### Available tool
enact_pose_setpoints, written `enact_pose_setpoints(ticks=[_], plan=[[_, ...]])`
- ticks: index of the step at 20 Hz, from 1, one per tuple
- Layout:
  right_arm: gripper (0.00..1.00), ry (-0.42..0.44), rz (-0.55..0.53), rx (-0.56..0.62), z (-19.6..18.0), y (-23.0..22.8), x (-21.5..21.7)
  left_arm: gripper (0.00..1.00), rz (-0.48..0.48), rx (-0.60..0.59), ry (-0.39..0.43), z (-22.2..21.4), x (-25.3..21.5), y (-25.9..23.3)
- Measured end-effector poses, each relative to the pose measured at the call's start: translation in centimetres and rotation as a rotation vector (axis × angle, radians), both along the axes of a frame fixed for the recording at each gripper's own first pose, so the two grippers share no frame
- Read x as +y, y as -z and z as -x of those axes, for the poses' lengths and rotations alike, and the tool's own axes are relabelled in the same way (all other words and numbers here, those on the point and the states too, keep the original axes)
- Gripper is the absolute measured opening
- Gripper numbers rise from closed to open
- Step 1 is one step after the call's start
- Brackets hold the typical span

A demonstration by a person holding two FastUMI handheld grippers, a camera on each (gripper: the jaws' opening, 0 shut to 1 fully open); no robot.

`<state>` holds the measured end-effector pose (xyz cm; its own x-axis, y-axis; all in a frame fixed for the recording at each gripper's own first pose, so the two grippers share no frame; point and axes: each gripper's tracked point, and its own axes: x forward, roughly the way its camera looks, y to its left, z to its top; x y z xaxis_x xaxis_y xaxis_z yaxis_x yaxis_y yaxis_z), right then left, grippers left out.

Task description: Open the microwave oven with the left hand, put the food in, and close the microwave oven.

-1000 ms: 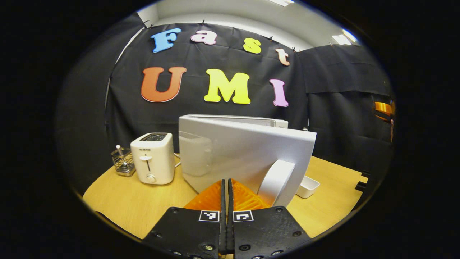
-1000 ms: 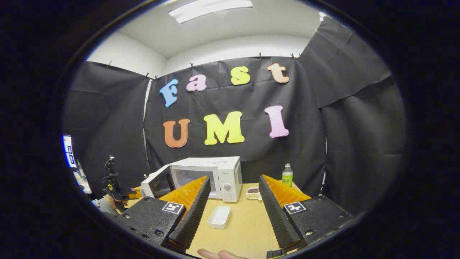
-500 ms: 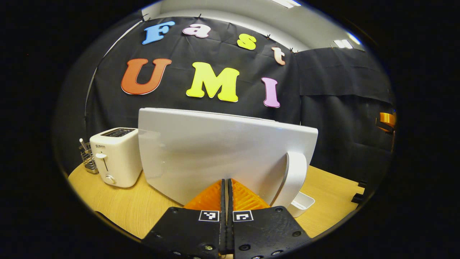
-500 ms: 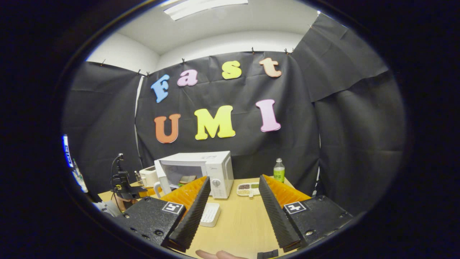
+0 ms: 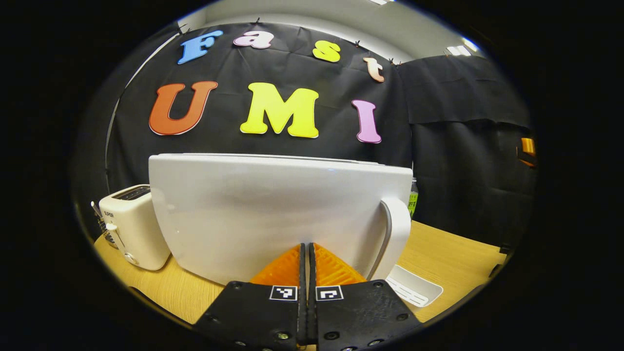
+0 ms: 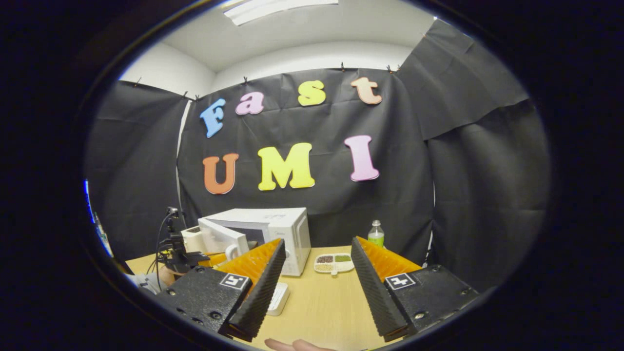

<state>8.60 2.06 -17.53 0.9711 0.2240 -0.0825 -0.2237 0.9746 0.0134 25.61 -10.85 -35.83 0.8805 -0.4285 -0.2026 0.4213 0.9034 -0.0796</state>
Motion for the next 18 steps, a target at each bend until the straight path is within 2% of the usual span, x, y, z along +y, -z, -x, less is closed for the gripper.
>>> enact_pose_setpoints(ticks=[3, 4, 5, 6, 8, 10, 11, 13, 14, 18], plan=[[0.87, -0.017, -0.029, -0.012, -1.2, -0.5, 0.0, 0.00, 0.020, -0.006, -0.018, -2.3, -1.2, -0.2], [0.80, -0.015, -0.049, -0.017, -1.6, -0.8, -0.1, 0.00, 0.029, -0.005, -0.028, -3.2, -1.6, -0.4], [0.80, -0.005, -0.071, -0.021, -2.1, -1.1, -0.4, 0.00, 0.035, -0.015, -0.050, -4.0, -1.7, -0.8], [0.87, 0.008, -0.091, -0.020, -2.3, -1.4, -0.8, 0.00, 0.034, -0.030, -0.081, -4.9, -1.6, -1.4], [0.87, 0.034, -0.109, -0.021, -2.0, -2.2, -1.6, 0.00, 0.017, -0.031, -0.123, -6.3, -2.0, -1.3], [0.91, 0.073, -0.098, -0.028, -1.0, -3.1, -2.5, 0.00, 0.007, -0.010, -0.157, -7.0, -2.4, -1.1], [0.80, 0.091, -0.085, -0.039, -0.3, -3.6, -2.7, 0.00, 0.008, -0.015, -0.168, -7.1, -2.7, -1.5], [0.80, 0.119, -0.040, -0.049, 1.5, -4.3, -2.6, 0.00, -0.008, 0.005, -0.192, -7.2, -2.5, -1.5], [0.91, 0.118, -0.018, -0.058, 2.5, -4.7, -2.0, 0.00, 0.000, 0.017, -0.200, -7.3, -2.6, -1.4], [0.91, 0.126, 0.048, -0.058, 6.1, -5.4, 0.5, 0.00, 0.005, 0.051, -0.213, -7.2, -2.6, -1.5]])
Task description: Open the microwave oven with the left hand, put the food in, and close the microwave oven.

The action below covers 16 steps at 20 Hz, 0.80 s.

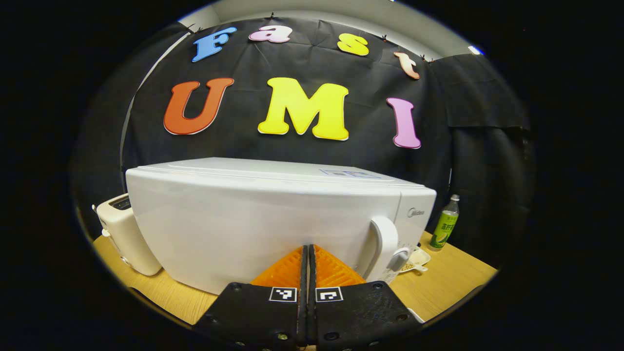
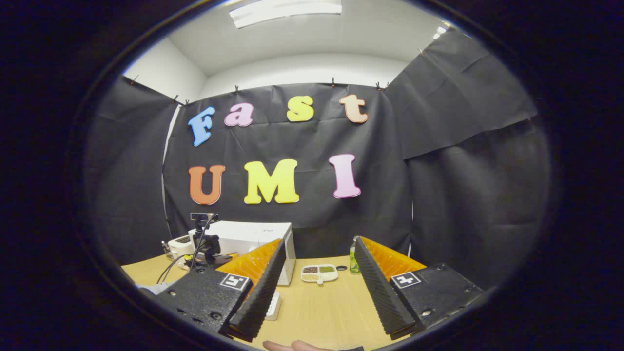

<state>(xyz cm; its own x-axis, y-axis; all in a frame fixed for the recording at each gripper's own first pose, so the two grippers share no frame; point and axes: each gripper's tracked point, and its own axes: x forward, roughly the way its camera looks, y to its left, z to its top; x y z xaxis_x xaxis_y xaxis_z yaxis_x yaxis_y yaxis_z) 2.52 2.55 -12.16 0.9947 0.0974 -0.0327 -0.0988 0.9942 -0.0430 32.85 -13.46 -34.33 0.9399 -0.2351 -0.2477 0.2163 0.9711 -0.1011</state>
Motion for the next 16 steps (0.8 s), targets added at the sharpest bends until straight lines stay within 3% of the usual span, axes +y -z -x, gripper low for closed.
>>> enact_pose_setpoints(ticks=[4, 7, 9, 11, 12, 13, 14, 15, 16], plan=[[0.91, 0.003, 0.027, 0.002, 2.9, -0.1, 1.7, 0.00, -0.090, -0.012, -0.009, -0.3, 0.0, 0.3], [0.91, 0.023, 0.015, 0.027, 3.1, 0.4, 1.7, 0.00, -0.104, 0.033, -0.055, 1.7, 0.3, -0.3], [0.91, 0.037, 0.010, 0.049, 2.9, 0.9, 1.2, 0.02, -0.086, 0.056, -0.025, 4.1, -0.9, -1.6], [0.91, 0.050, 0.001, 0.049, 2.3, 0.8, 0.8, 0.28, -0.085, 0.054, -0.001, 6.7, -1.4, -3.8], [0.91, 0.058, -0.002, 0.045, 2.2, 0.7, 0.6, 0.52, -0.089, 0.032, -0.009, 7.8, -1.4, -5.5], [0.91, 0.068, -0.004, 0.042, 2.0, 0.7, 0.3, 0.57, -0.090, 0.003, -0.013, 8.9, -1.2, -7.2], [0.91, 0.074, -0.004, 0.044, 2.0, 0.6, 0.0, 0.97, -0.088, -0.019, -0.012, 10.2, -1.3, -8.9], [0.91, 0.079, -0.007, 0.047, 2.1, 0.6, -0.2, 0.89, -0.080, -0.026, -0.014, 11.2, -1.3, -10.0], [0.91, 0.085, -0.011, 0.055, 2.0, 0.7, -0.3, 0.98, -0.071, -0.021, -0.018, 12.3, -1.1, -11.1]])
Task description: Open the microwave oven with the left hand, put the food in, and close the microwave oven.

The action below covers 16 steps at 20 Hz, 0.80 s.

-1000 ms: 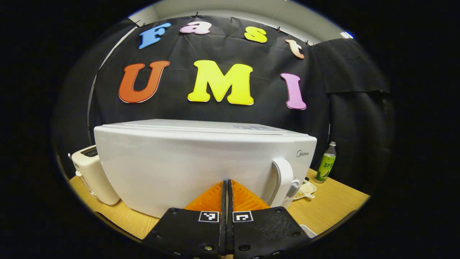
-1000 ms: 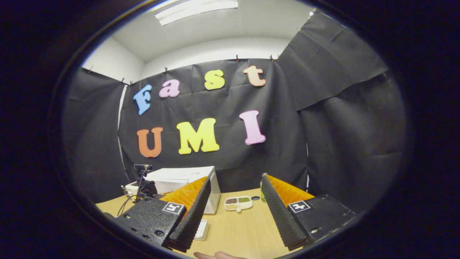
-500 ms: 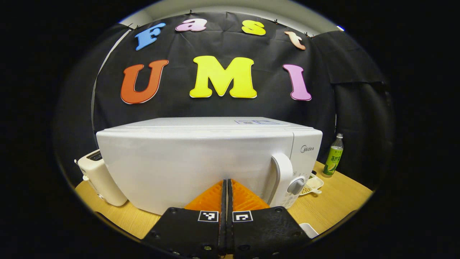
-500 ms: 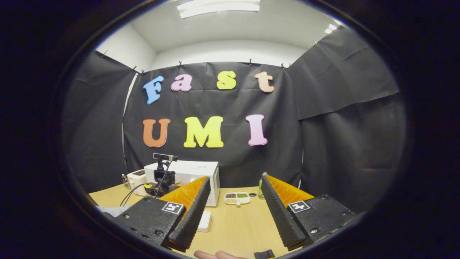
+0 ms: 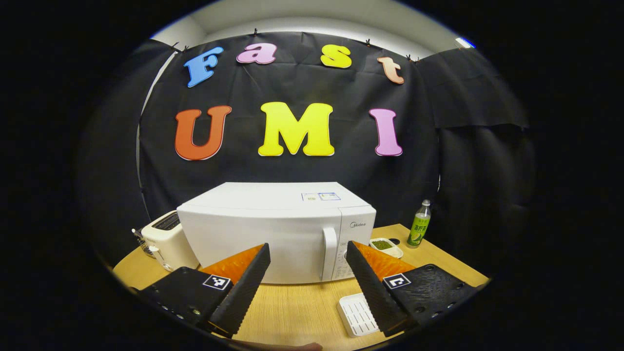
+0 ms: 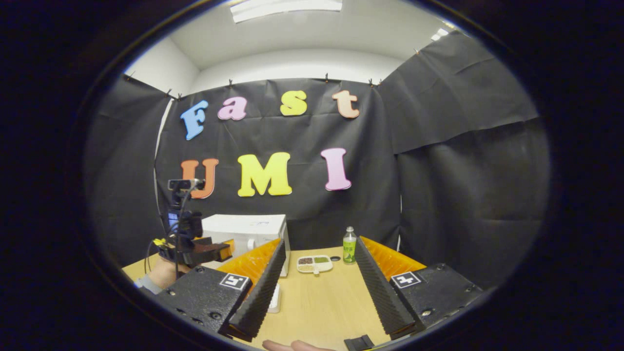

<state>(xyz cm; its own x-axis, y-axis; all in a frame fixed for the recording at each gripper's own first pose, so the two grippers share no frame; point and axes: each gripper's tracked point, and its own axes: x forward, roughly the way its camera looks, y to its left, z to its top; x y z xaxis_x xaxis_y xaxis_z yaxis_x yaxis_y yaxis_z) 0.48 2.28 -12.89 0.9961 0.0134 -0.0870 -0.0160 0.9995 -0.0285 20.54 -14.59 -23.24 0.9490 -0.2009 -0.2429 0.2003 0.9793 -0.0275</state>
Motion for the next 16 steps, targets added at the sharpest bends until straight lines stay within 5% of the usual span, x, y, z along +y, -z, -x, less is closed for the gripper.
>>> enact_pose_setpoints(ticks=[1, 2, 4, 5, 6, 7, 9, 10, 11, 12, 16], plan=[[0.91, 0.009, -0.003, 0.010, 0.1, 0.3, -0.2, 0.89, 0.010, 0.011, -0.006, 1.2, 0.2, -1.0], [0.91, 0.021, -0.003, 0.021, 0.1, 0.6, -0.5, 0.98, 0.018, 0.012, -0.013, 2.3, 0.6, -2.2], [0.91, 0.037, -0.004, 0.013, 1.0, 0.2, -1.3, 0.98, 0.032, -0.011, -0.007, 4.5, 1.2, -4.7], [0.80, 0.044, -0.003, 0.007, 1.3, 0.2, -1.4, 0.98, 0.029, -0.013, -0.010, 5.8, 1.6, -5.6], [0.80, 0.051, -0.001, 0.004, 1.6, 0.0, -1.5, 0.98, 0.012, -0.014, -0.031, 7.3, 2.5, -6.3], [0.91, 0.055, 0.003, 0.002, 1.9, 0.0, -1.7, 0.98, -0.014, -0.021, -0.060, 8.5, 3.5, -7.1], [0.91, 0.063, -0.003, -0.011, 2.3, -0.7, -1.8, 0.98, -0.020, -0.065, -0.074, 11.1, 4.2, -9.5], [0.80, 0.064, -0.006, -0.018, 2.5, -1.0, -1.7, 0.98, -0.010, -0.087, -0.072, 12.3, 4.4, -10.7], [0.80, 0.064, -0.006, -0.024, 2.8, -1.3, -1.7, 0.97, 0.003, -0.097, -0.072, 13.6, 4.9, -11.4], [0.91, 0.063, -0.002, -0.029, 3.1, -1.6, -1.6, 1.00, 0.008, -0.101, -0.069, 14.7, 5.2, -12.0], [0.91, 0.066, 0.011, -0.039, 3.7, -2.1, -1.6, 0.97, 0.010, -0.143, -0.077, 18.5, 6.6, -14.3]])
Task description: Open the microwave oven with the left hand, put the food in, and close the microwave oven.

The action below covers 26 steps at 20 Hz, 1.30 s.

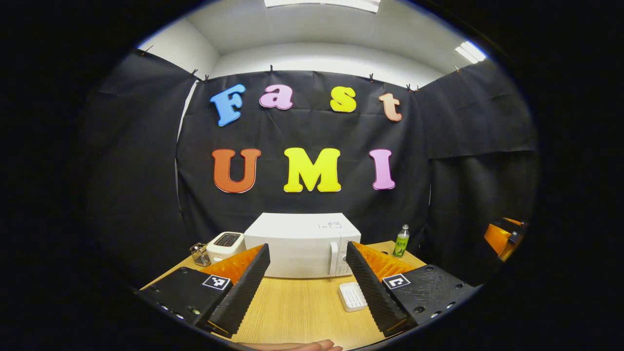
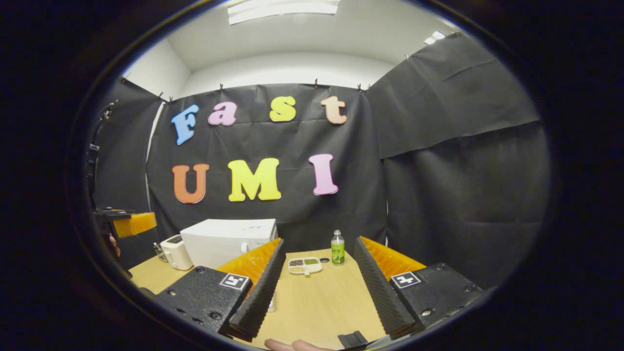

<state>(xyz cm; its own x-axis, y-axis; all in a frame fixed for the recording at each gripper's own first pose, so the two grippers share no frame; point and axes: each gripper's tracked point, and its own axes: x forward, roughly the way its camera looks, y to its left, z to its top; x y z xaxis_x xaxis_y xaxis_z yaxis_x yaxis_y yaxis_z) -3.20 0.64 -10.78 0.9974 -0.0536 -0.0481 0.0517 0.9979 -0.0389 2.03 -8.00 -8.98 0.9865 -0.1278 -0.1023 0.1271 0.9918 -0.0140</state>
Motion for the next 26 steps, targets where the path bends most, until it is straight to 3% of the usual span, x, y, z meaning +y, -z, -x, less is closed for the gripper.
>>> enact_pose_setpoints(ticks=[3, 7, 8, 16, 20, 26], plan=[[0.91, 0.008, 0.002, -0.010, 0.6, -0.1, -0.2, 0.97, 0.025, -0.011, -0.003, 2.7, 0.3, 0.1], [0.91, -0.015, 0.012, -0.013, 1.0, 0.0, 0.4, 1.00, 0.056, -0.033, -0.072, 5.2, 1.6, 0.5], [0.91, -0.019, 0.020, -0.011, 1.1, 0.1, 0.5, 0.95, 0.040, -0.046, -0.075, 5.5, 1.6, 0.4], [0.91, -0.012, 0.016, -0.027, 2.0, -0.1, 0.7, 0.95, 0.011, -0.071, -0.056, 6.2, 1.2, 0.2], [0.91, -0.017, -0.024, -0.044, 2.2, -0.3, 1.0, 0.95, -0.023, -0.086, -0.120, 6.1, 3.0, 0.6], [0.91, -0.048, -0.037, -0.024, 2.2, 0.3, 1.7, 0.95, 0.000, -0.077, -0.108, 6.1, 2.8, 1.2]])
